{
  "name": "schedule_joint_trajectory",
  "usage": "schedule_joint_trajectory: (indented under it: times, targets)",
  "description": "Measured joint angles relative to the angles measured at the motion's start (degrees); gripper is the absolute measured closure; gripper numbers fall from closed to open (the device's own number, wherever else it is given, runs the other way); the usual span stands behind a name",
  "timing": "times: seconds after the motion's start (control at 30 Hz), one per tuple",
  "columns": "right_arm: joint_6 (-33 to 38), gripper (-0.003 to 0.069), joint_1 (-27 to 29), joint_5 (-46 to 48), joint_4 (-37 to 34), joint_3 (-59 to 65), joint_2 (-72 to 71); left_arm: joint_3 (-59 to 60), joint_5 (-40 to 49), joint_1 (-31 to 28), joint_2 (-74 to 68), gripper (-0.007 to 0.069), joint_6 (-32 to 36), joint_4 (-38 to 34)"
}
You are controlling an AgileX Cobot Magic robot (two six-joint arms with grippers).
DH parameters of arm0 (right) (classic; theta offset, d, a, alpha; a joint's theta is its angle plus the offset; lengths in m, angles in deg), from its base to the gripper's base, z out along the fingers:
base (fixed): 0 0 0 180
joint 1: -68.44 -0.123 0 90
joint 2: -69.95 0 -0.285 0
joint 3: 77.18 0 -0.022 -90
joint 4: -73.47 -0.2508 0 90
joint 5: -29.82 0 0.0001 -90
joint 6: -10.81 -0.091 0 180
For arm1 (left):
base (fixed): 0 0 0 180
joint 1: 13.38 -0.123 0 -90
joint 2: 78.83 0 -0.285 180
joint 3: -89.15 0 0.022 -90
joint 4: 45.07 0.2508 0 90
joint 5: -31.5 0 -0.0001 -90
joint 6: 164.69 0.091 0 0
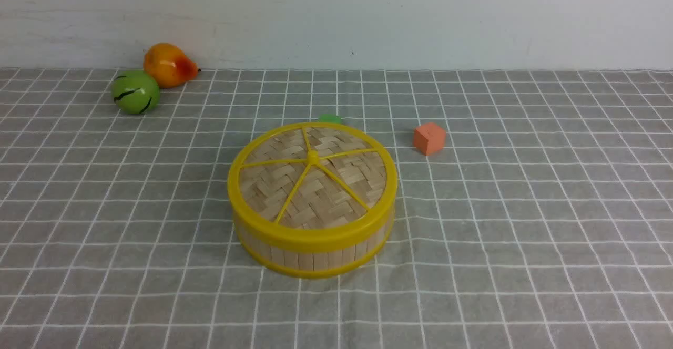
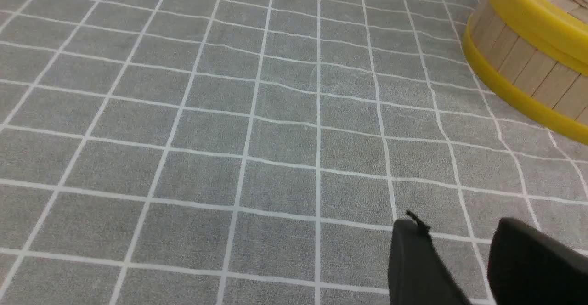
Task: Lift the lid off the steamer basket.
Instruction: Use the left arm to lift the lid of the steamer
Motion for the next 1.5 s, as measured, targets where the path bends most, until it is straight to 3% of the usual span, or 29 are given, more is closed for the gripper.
schedule_joint_trajectory:
  times: [1.5]
  targets:
    - [0.0, 0.0417, 0.0, 0.0, 0.0, 0.0, 0.0, 0.0, -0.9, 0.0, 0.0, 0.0386, -0.1, 0.9]
